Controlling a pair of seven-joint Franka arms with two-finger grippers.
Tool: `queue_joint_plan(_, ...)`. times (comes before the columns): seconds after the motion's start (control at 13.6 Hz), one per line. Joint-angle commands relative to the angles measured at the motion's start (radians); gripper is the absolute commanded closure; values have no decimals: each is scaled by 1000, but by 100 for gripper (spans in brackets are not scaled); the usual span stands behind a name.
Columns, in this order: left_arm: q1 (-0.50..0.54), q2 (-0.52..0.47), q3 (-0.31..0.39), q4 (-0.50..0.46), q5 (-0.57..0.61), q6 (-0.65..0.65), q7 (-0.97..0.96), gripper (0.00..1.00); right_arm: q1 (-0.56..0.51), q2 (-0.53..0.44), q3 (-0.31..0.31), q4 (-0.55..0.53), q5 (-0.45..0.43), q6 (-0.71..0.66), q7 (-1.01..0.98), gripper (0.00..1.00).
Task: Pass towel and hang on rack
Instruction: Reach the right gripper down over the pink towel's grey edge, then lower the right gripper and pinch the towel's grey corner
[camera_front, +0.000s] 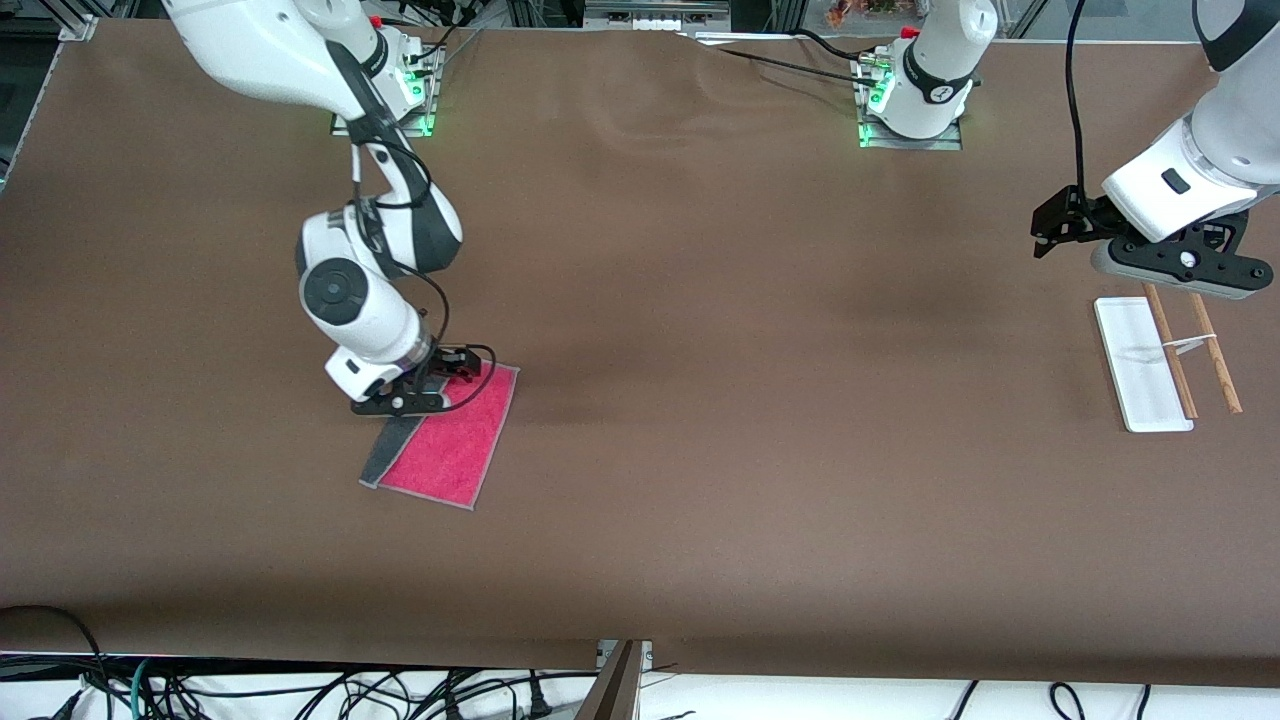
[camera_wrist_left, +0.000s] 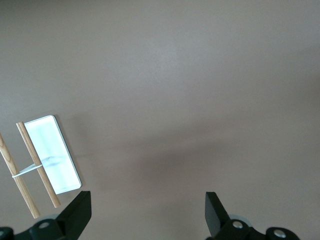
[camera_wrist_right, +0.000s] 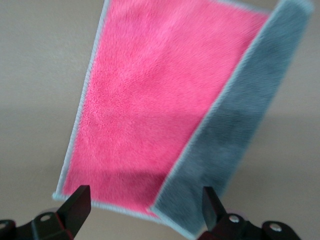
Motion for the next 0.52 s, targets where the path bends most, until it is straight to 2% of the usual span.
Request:
queue_joint_plan(0.0,1,-5,4,0,-23,-11,1,0,12,6,-6,9,-1,0,20,2)
queue_joint_plan(0.44,27,-2,7,-3,-75,-11,4,0,12,1,-8,-29,-5,-6,5,3)
